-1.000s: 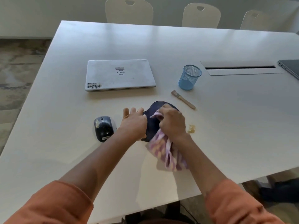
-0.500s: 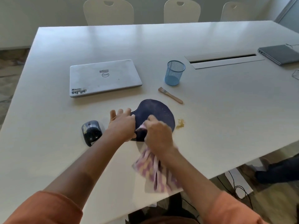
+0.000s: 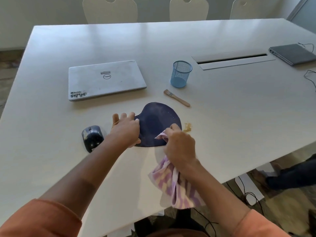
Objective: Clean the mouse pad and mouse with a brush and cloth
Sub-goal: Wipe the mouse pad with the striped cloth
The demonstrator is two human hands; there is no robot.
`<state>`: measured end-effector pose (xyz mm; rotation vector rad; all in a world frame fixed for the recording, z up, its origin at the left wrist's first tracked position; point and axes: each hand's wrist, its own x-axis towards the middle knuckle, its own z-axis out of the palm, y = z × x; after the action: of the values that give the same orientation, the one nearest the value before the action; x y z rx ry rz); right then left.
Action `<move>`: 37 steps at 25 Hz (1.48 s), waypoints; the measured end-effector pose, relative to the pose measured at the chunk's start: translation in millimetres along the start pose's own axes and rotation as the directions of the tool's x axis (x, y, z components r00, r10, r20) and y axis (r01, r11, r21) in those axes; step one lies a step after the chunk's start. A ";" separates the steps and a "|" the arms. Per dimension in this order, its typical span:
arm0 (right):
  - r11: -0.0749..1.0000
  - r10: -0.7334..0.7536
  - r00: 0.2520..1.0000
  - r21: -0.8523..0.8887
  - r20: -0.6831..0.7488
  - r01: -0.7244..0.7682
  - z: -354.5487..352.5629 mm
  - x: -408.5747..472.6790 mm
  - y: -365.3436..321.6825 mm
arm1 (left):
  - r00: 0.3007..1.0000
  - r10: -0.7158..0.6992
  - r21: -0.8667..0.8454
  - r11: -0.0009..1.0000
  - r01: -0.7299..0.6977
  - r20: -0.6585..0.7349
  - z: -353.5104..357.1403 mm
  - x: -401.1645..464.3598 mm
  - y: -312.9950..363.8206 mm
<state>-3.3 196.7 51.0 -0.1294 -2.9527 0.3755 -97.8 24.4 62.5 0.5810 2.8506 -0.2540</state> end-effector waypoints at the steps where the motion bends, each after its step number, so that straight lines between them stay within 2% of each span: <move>1: 0.999 0.046 0.998 0.000 -0.041 -0.046 0.4 12.5 7.6 | 1.000 0.000 0.000 1.000 0.000 0.000 -0.1 0.2 -0.3; 3: 0.988 0.153 0.984 -0.005 -0.092 -0.154 -0.5 29.2 14.8 | 1.000 0.001 0.006 1.000 -0.001 0.002 -0.6 0.6 -0.3; 4: 0.987 0.158 0.984 -0.022 -0.081 -0.160 2.2 26.3 13.6 | 1.000 -0.001 0.009 1.000 0.001 0.003 -0.7 0.5 0.1; 8: 1.000 -0.018 1.000 -0.012 -0.021 0.018 2.2 -9.8 20.1 | 1.000 -0.007 0.003 1.000 0.007 -0.004 0.2 -0.2 0.7; 12: 0.987 0.151 0.982 -0.039 -0.116 -0.156 0.0 25.7 30.5 | 1.000 0.000 -0.003 1.000 0.000 -0.002 0.7 -0.6 -0.1; 17: 0.999 0.031 0.999 -0.033 -0.028 -0.032 -1.8 1.2 29.8 | 1.000 -0.005 -0.007 1.000 0.005 -0.008 0.2 0.0 0.8; 20: 0.979 0.187 0.977 -0.062 -0.104 -0.194 -4.9 37.7 33.2 | 1.000 -0.008 -0.012 1.000 0.008 -0.007 -0.3 0.2 0.5; 21: 0.977 0.191 0.975 -0.074 -0.114 -0.200 -1.8 34.3 28.9 | 1.000 -0.008 -0.013 1.000 0.008 -0.010 -0.2 -0.7 0.4; 25: 0.999 -0.025 1.000 -0.023 -0.005 0.025 3.5 -24.5 11.0 | 1.000 -0.005 -0.030 1.000 0.005 -0.023 1.5 -2.1 0.2; 26: 1.000 -0.026 1.000 -0.005 -0.014 0.026 1.0 -20.3 14.6 | 1.000 -0.003 -0.028 1.000 0.002 -0.022 1.5 -1.8 -0.2; 30: 0.981 0.185 0.974 -0.025 -0.128 -0.190 1.5 18.4 24.2 | 1.000 -0.005 -0.027 1.000 0.005 -0.013 1.3 -2.2 0.9; 31: 0.986 0.162 0.979 -0.018 -0.125 -0.165 5.4 11.4 15.8 | 1.000 -0.007 -0.027 1.000 0.006 -0.016 1.9 -2.3 0.9; 34: 0.997 -0.074 0.997 -0.001 -0.030 0.074 9.9 -14.4 1.8 | 1.000 0.000 -0.022 1.000 0.000 -0.016 2.6 -1.4 0.4; 35: 0.997 -0.077 0.997 0.001 -0.030 0.077 6.6 -5.3 6.6 | 1.000 0.002 -0.020 1.000 -0.002 -0.013 2.1 -0.6 -0.1; 37: 0.995 0.104 0.991 0.002 -0.085 -0.104 0.7 29.1 20.8 | 1.000 0.001 -0.021 1.000 -0.001 -0.007 1.3 0.4 0.1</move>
<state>-30.7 219.7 49.4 -0.2930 -2.8699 0.3704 -97.8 24.3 61.1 0.5807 2.8559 -0.2213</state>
